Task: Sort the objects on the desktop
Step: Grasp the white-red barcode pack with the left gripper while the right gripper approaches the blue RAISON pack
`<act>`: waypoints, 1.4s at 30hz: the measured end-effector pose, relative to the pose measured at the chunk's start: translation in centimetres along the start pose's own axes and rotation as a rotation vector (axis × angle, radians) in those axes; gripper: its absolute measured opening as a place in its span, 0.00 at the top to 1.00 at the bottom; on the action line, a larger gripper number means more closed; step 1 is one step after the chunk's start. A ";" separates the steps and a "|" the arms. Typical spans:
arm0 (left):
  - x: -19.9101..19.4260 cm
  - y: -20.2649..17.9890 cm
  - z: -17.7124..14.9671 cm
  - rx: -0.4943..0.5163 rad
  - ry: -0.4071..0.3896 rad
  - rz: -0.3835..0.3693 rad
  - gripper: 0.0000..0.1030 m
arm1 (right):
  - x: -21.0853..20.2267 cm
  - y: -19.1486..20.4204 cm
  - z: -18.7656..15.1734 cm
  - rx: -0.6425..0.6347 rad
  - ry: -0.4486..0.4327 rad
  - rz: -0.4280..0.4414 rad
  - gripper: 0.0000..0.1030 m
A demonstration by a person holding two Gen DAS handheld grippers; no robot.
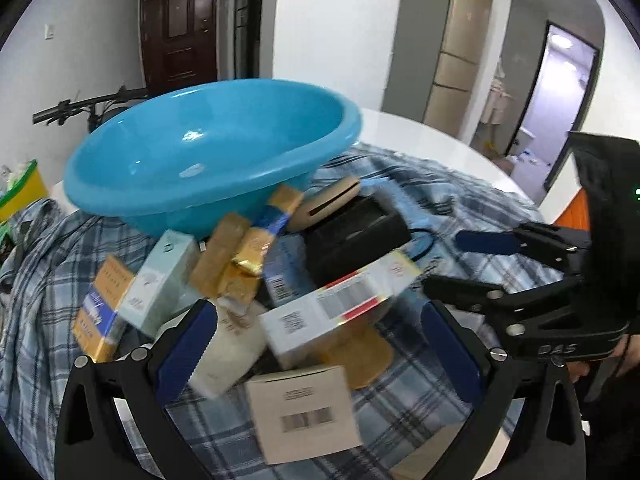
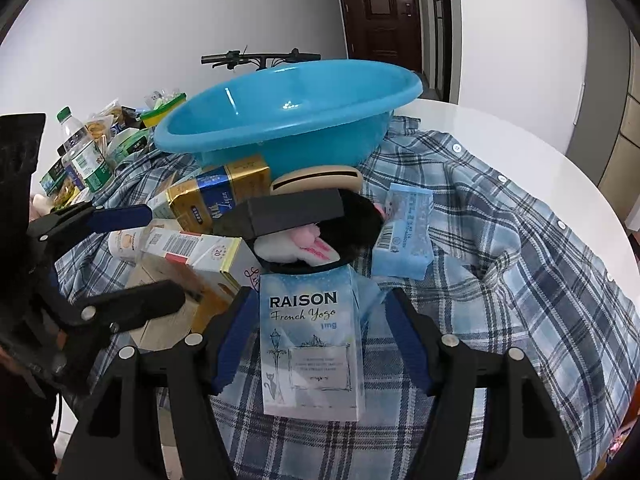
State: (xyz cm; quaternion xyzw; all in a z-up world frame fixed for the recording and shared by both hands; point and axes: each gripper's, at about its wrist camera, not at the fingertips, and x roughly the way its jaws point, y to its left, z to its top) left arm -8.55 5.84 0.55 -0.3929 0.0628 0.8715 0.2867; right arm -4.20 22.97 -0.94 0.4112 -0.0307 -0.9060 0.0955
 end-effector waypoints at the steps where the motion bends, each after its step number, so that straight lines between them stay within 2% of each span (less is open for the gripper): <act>1: 0.1 -0.2 0.0 -0.003 -0.002 -0.011 0.01 | 0.0 0.0 0.0 0.002 0.001 0.001 0.36; 6: 0.4 -1.4 0.0 -0.006 0.011 -0.056 0.26 | 0.0 -0.1 -0.3 -0.001 0.010 0.004 0.36; 7: 0.4 -1.6 -0.1 -0.001 0.020 -0.057 0.34 | 0.0 -0.1 -0.4 -0.002 0.011 0.007 0.36; 11: -0.2 -2.0 -0.6 0.012 0.043 -0.058 0.45 | 0.7 0.2 -0.4 -0.019 0.015 -0.017 0.36; 14: -1.0 -2.2 -1.0 0.010 0.056 -0.106 0.46 | 1.0 0.1 -0.2 -0.010 0.010 -0.015 0.36; 16: -1.2 -3.1 -1.3 0.033 0.078 -0.148 0.53 | 1.1 0.3 0.0 -0.005 0.011 0.013 0.38; 19: -0.7 -4.0 -1.4 0.056 0.101 -0.100 0.55 | 1.5 0.5 0.1 -0.011 0.018 0.009 0.44; 22: -0.1 -3.8 -1.2 0.023 0.094 -0.104 0.55 | 1.1 -0.2 0.1 0.019 0.012 0.019 0.44; 27: 0.7 -3.8 -0.7 0.018 0.073 -0.043 0.57 | 0.5 -1.5 -0.4 0.040 0.012 0.009 0.44; 29: 0.6 -4.1 -0.7 0.024 0.055 -0.031 0.77 | 0.2 -2.0 -0.5 0.060 0.008 0.005 0.44; 36: -1.9 -3.3 -1.0 -0.030 -0.047 0.028 0.77 | -1.2 -2.5 -0.6 0.057 -0.029 -0.032 0.44; 42: -3.5 -2.1 -1.2 -0.116 -0.105 0.116 0.77 | -1.2 -0.8 -2.1 0.018 0.001 0.003 0.43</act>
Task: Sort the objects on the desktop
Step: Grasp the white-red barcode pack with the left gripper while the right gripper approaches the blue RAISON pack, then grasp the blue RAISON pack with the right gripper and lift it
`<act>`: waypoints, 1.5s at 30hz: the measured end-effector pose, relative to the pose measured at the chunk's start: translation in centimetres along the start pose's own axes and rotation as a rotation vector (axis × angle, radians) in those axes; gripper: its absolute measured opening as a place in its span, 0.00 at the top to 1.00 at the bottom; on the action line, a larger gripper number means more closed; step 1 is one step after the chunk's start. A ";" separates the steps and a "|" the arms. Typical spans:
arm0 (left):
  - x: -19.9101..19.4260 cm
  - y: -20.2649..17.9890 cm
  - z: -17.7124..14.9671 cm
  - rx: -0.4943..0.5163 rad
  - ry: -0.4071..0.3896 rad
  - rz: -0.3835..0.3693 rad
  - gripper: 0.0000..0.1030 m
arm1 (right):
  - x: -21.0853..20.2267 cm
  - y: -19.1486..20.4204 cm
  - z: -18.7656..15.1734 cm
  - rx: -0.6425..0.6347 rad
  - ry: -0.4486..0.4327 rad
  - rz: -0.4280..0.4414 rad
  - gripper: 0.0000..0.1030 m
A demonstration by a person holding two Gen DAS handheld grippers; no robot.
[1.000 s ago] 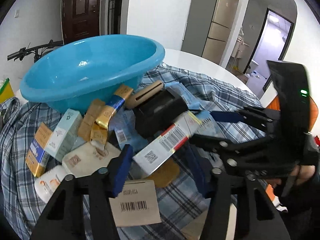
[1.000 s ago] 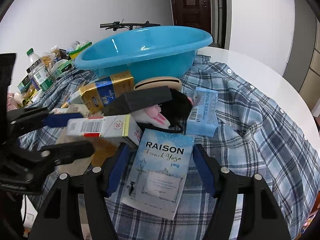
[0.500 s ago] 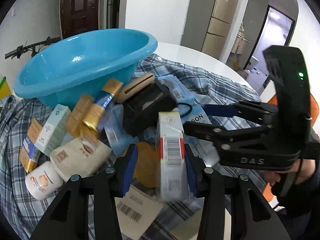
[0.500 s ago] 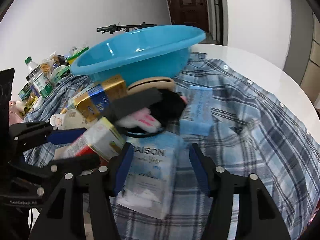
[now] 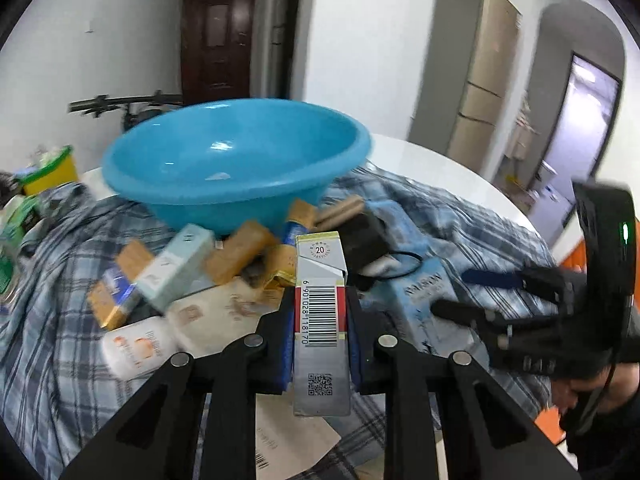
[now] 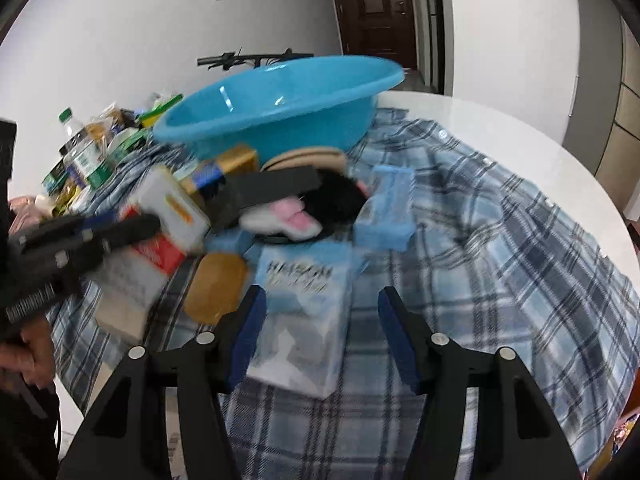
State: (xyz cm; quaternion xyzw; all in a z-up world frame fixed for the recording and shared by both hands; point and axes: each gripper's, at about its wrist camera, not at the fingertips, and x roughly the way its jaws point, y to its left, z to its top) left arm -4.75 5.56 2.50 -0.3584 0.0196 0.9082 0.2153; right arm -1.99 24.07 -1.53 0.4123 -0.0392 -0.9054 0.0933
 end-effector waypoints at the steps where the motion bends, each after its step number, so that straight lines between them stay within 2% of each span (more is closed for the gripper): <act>1: -0.7 0.4 -0.1 -0.015 -0.019 0.018 0.77 | 0.2 0.3 -0.2 -0.001 0.006 0.006 0.42; 3: -1.6 0.7 -0.2 -0.027 -0.049 0.054 0.77 | 0.6 0.7 -0.6 0.006 0.019 0.015 0.41; 7: -2.9 1.8 -0.7 -0.055 -0.085 0.108 0.77 | 1.5 1.2 -0.7 0.028 0.013 -0.012 0.28; 16: -3.6 2.8 -1.2 -0.095 -0.107 0.110 0.77 | 3.0 1.6 -1.0 0.026 0.027 -0.050 0.28; 17: -3.5 2.7 -1.3 -0.096 -0.107 0.107 0.77 | 3.0 1.6 -1.1 0.023 0.027 -0.047 0.29; 18: -3.5 2.7 -1.3 -0.094 -0.107 0.105 0.77 | 3.0 1.5 -1.2 0.022 0.024 -0.047 0.42; 24: -3.5 2.2 -1.3 -0.098 -0.114 0.110 0.77 | 2.3 1.6 -1.3 0.016 0.002 -0.035 0.44; 30: -3.4 1.5 -1.4 -0.088 -0.128 0.134 0.77 | 0.8 1.8 -1.0 -0.001 -0.052 -0.075 0.44; 33: -3.6 1.2 -1.7 -0.088 -0.147 0.150 0.77 | 0.1 1.6 -0.8 0.024 -0.074 -0.031 0.44; 36: -3.8 0.9 -1.8 -0.081 -0.160 0.157 0.77 | -0.4 1.7 -0.6 0.047 -0.094 0.047 0.44; 37: -3.7 0.9 -1.9 -0.078 -0.157 0.156 0.77 | -0.1 1.9 -0.6 0.034 -0.082 0.043 0.44; 40: -3.6 1.0 -2.1 -0.083 -0.152 0.144 0.77 | 1.8 2.3 -1.3 -0.014 -0.024 -0.062 0.44; 42: -3.7 0.9 -2.1 -0.081 -0.151 0.144 0.77 | 3.2 2.2 -1.7 -0.017 0.028 -0.078 0.44; 45: -3.7 1.0 -2.1 -0.083 -0.151 0.145 0.77 | 3.8 2.5 -1.7 -0.044 0.029 -0.133 0.38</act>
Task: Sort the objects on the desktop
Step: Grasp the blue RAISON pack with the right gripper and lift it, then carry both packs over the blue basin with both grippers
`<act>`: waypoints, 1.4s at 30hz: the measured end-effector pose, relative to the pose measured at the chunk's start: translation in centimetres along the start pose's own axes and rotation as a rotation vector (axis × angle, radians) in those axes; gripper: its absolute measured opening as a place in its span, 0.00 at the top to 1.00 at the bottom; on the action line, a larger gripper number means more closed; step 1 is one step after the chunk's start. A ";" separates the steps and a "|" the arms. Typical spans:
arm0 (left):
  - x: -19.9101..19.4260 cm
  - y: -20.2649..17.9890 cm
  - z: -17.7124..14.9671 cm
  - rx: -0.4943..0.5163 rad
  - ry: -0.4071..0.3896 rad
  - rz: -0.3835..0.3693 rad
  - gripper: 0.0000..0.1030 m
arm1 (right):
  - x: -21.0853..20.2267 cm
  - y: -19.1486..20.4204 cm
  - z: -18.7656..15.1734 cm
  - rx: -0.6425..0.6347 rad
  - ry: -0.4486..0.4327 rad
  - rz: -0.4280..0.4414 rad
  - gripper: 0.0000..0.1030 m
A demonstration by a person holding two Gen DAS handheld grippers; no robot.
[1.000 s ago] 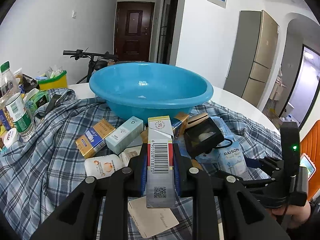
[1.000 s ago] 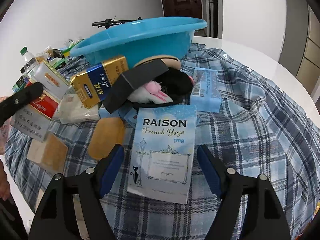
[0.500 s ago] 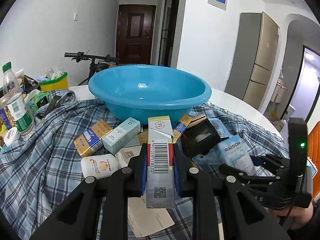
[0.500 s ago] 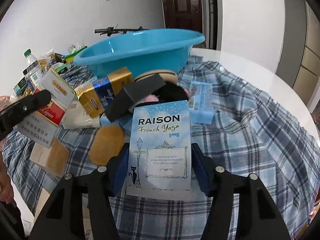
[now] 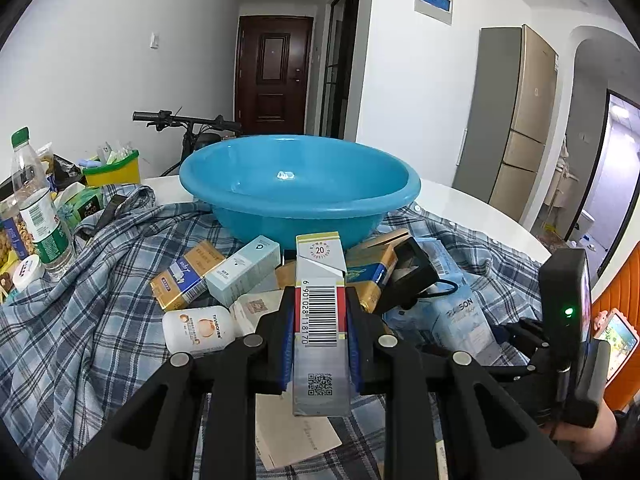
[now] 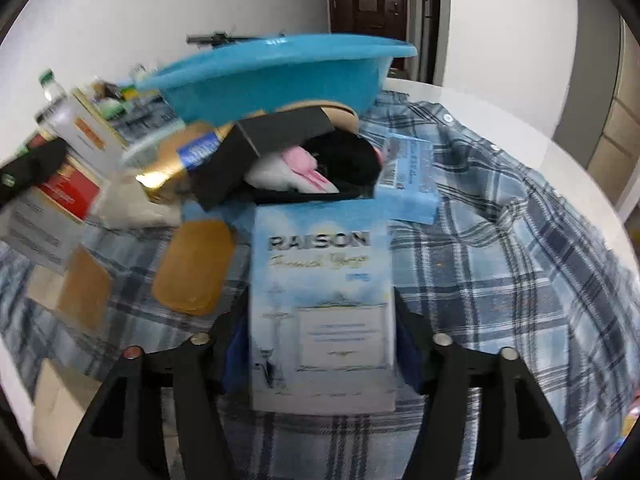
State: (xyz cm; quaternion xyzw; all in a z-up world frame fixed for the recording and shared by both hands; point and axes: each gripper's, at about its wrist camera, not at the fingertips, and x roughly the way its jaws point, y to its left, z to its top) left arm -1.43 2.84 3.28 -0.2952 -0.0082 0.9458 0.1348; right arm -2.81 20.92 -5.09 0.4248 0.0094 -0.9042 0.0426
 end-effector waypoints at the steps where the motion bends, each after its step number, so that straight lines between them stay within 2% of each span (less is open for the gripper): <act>1: 0.0 0.1 0.0 -0.005 0.000 0.000 0.77 | 0.2 0.2 0.1 -0.008 0.004 -0.010 0.38; 3: 0.0 0.1 0.0 -0.009 -0.001 -0.003 0.77 | 0.2 0.4 0.0 -0.015 0.003 -0.013 0.40; 4: 0.0 0.2 0.0 -0.008 -0.001 -0.003 0.77 | 0.1 0.4 0.0 -0.012 -0.002 -0.010 0.46; 9: -0.1 0.1 0.0 -0.006 -0.001 -0.002 0.77 | -0.7 -0.3 -0.1 0.019 -0.023 0.022 0.46; 15: -0.3 0.1 0.1 -0.004 -0.013 0.006 0.77 | -4.2 0.1 0.8 0.008 -0.127 -0.007 0.46; 19: -1.0 -0.6 0.3 0.037 -0.059 0.013 0.77 | -7.1 0.5 1.4 0.010 -0.232 -0.017 0.46; 22: -2.3 -1.0 0.5 0.046 -0.145 0.016 0.77 | -9.6 1.0 2.4 -0.005 -0.344 -0.034 0.46; 28: -6.7 -2.5 0.8 0.131 -0.414 0.102 0.77 | -14.0 1.4 2.8 -0.012 -0.532 -0.032 0.46; 32: -8.3 -2.7 1.2 0.119 -0.490 0.124 0.77 | -16.0 1.9 3.0 -0.024 -0.618 -0.024 0.46; 35: -8.4 -2.5 1.6 0.109 -0.485 0.154 0.77 | -16.3 2.5 3.2 -0.047 -0.626 -0.029 0.46; 38: -8.5 -2.1 1.6 0.089 -0.470 0.135 0.77 | -15.6 3.1 3.1 -0.046 -0.614 -0.024 0.46; 42: -8.8 -2.1 1.0 0.086 -0.466 0.147 0.77 | -14.6 3.2 2.9 -0.023 -0.590 0.003 0.46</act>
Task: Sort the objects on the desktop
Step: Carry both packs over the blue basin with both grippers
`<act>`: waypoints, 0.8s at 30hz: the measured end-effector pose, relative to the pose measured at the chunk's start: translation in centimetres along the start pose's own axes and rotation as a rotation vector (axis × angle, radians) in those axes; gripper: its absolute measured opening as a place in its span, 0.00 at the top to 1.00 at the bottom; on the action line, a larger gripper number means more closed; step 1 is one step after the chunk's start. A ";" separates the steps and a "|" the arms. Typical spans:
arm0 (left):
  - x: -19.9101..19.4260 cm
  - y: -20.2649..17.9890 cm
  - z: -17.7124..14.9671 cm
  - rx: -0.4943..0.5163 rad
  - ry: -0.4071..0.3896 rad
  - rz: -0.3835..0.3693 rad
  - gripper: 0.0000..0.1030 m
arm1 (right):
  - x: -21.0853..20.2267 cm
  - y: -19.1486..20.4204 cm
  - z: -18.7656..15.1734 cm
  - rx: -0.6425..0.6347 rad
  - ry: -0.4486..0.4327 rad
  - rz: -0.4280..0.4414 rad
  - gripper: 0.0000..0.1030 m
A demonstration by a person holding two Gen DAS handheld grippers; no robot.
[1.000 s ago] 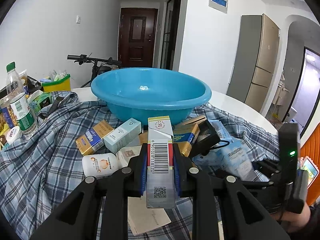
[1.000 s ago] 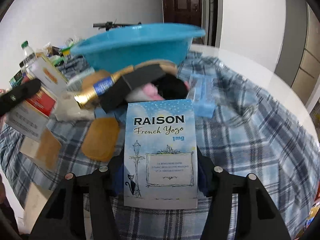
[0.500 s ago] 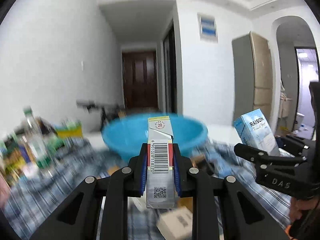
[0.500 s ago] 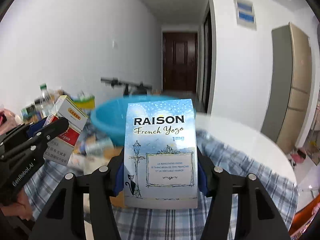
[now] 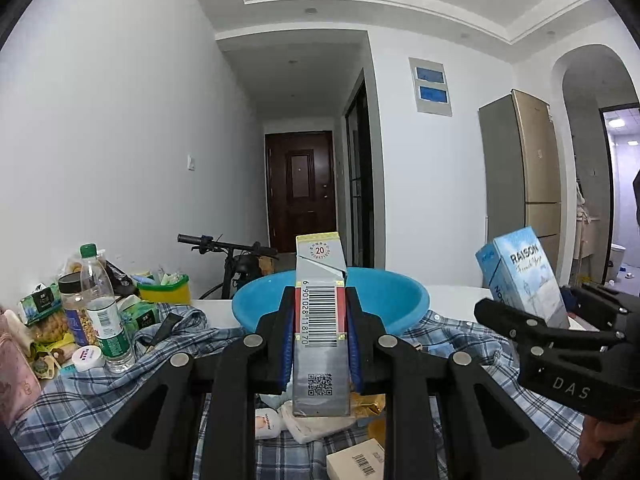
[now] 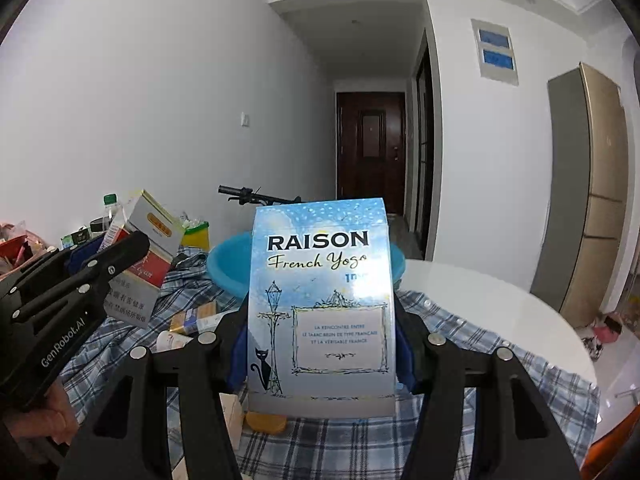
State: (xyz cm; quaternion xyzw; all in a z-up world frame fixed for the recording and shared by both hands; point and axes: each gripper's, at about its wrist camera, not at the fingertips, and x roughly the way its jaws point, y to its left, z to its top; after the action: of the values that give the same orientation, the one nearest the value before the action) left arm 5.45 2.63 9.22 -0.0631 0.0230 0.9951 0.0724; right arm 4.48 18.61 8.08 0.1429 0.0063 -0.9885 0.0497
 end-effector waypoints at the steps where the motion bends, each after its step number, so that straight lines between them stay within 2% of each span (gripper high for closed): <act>1: -0.1 0.0 0.0 -0.001 -0.005 0.006 0.77 | -0.1 -0.2 -0.1 0.001 0.001 0.001 0.46; 14: 1.1 0.4 1.0 0.021 -0.004 0.030 0.77 | 0.8 -0.7 1.5 -0.024 -0.012 -0.003 0.46; 20: 3.9 1.9 2.8 0.005 0.018 0.024 0.77 | 2.2 -1.2 3.8 -0.050 -0.047 0.000 0.46; 24: 5.5 2.4 4.3 0.021 -0.013 0.040 0.77 | 3.5 -1.6 5.7 -0.068 -0.077 -0.013 0.46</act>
State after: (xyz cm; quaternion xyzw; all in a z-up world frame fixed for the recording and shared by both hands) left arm -0.79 1.23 12.91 -0.0555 0.0344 0.9965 0.0531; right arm -0.64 19.69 12.53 0.1029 0.0388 -0.9928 0.0483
